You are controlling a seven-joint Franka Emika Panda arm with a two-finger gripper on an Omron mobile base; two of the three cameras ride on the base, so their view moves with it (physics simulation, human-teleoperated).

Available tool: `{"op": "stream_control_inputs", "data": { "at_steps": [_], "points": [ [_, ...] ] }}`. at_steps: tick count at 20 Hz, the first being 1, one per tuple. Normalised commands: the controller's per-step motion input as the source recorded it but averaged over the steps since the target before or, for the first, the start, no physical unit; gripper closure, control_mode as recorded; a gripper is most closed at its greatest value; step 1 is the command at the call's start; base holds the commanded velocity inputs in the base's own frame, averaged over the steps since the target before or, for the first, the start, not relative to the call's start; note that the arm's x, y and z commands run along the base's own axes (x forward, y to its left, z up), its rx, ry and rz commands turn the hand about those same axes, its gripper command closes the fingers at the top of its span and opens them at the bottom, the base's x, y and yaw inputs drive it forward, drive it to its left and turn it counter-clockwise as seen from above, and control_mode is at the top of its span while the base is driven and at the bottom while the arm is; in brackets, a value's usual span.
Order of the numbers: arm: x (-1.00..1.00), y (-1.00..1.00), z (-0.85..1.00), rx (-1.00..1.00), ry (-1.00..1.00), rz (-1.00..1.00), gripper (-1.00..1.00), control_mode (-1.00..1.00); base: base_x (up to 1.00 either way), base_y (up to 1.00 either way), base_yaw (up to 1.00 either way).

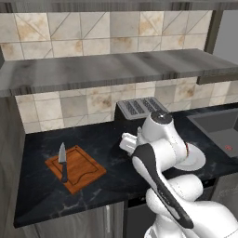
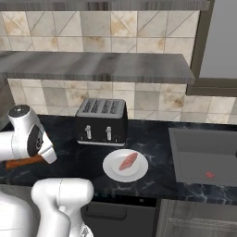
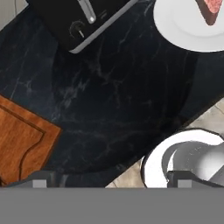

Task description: Pick up the knife from the drawer and place it on the cutting board. Then place the meat from the plate to the cutting board.

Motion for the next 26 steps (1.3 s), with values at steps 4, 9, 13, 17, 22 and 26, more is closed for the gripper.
{"op": "stream_control_inputs", "data": {
  "at_steps": [4, 9, 13, 17, 22, 26],
  "points": [
    [-0.09, -0.72, 0.17, 0.0, 0.02, -0.11, -1.0, -1.0, 0.0, 0.0, 0.0],
    [-0.13, -0.75, 0.12, 0.0, 0.0, -0.11, -1.0, -1.0, 0.0, 0.0, 0.0],
    [-0.08, -0.66, 0.13, 0.0, 0.0, -0.12, -1.0, -1.0, 0.0, 0.0, 0.0],
    [-0.01, -0.66, 0.03, 0.0, 0.0, -0.07, -1.0, -1.0, 0.0, 0.0, 0.0],
    [-0.04, -0.56, 0.0, -0.01, 0.0, -0.04, -1.0, -1.0, 0.0, 0.0, 0.0],
    [0.0, -0.49, 0.0, -0.03, 0.0, 0.0, -1.0, -1.0, 0.0, 0.0, 0.0]
  ]
}}
